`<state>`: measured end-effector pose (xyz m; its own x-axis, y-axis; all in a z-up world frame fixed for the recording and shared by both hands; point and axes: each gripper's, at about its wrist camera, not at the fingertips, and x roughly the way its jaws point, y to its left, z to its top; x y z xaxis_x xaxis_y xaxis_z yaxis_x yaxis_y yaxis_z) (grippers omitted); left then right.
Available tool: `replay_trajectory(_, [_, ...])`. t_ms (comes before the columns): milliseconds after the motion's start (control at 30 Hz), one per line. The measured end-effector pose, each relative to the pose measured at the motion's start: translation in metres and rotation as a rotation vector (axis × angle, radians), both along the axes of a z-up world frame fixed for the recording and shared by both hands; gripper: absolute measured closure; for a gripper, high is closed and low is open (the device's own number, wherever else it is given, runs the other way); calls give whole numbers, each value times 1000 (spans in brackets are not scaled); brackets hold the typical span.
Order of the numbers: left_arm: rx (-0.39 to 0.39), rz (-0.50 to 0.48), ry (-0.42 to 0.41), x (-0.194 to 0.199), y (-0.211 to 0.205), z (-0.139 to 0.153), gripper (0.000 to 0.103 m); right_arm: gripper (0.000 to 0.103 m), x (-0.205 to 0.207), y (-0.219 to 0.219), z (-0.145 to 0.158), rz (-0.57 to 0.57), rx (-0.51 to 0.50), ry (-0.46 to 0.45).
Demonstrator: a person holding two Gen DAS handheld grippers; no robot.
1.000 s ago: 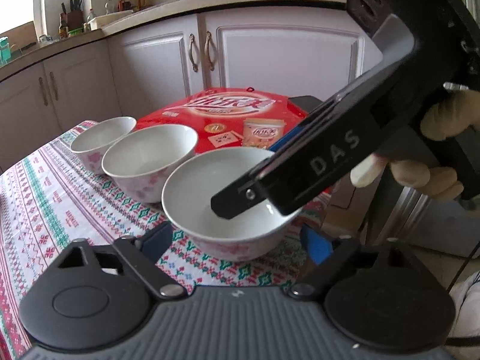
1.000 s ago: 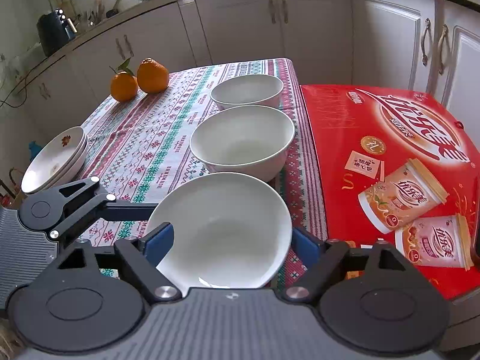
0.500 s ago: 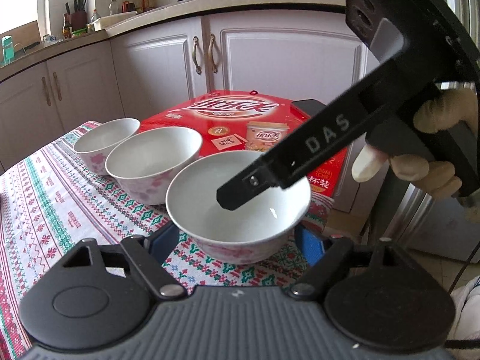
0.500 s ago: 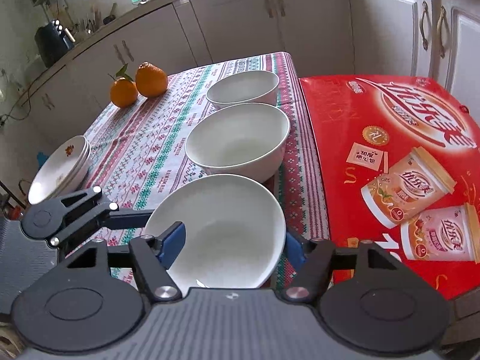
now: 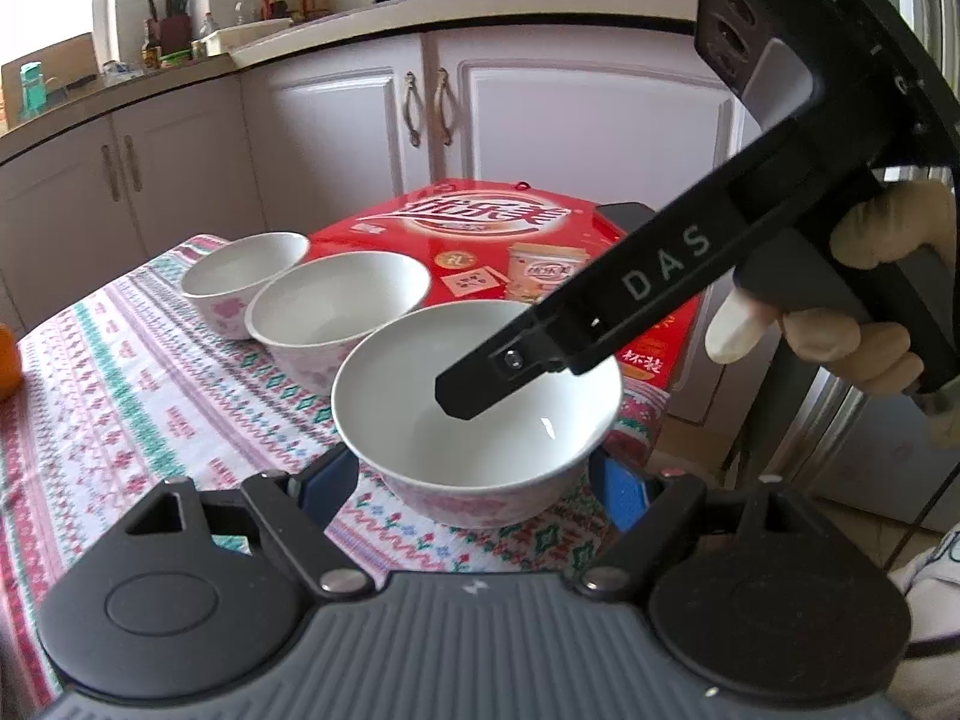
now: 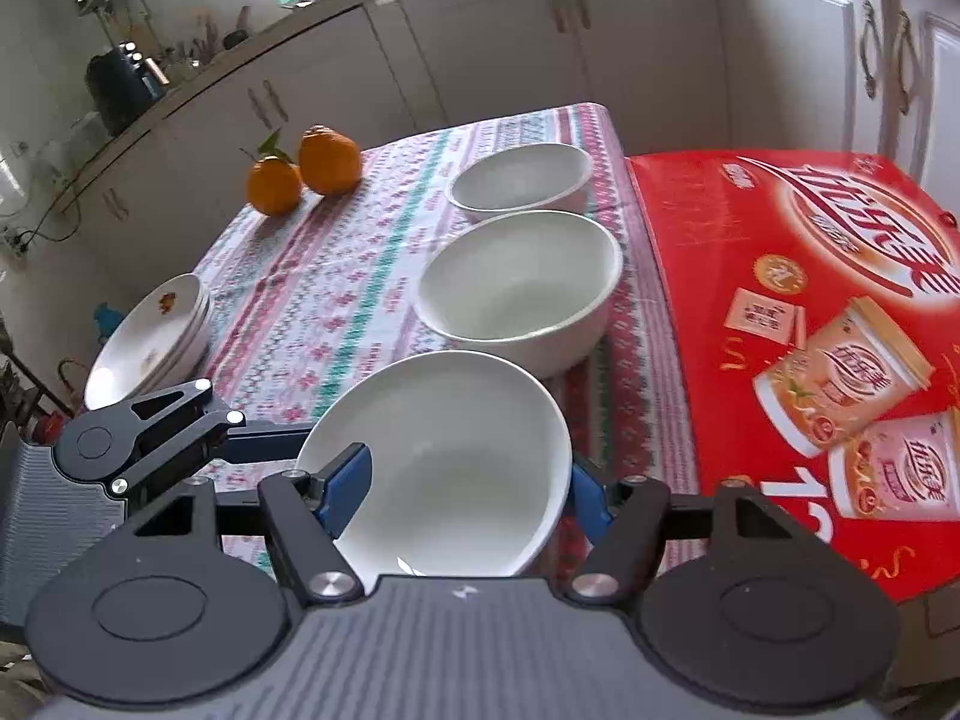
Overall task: Organize plates and bowls
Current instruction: 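Lift the held bowl with both grippers off the tablecloth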
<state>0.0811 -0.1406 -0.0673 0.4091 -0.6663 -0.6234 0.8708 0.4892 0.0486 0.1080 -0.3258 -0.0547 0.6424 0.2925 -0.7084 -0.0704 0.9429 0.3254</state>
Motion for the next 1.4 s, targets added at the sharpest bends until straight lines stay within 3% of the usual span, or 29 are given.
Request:
replay_trajectory(833, [14, 244, -11, 12, 98, 11, 20, 29, 52, 107, 9, 276, -6, -22])
replay_trajectory(1400, [30, 284, 15, 27, 118, 0, 20, 29, 75, 133, -2, 317, -17, 8])
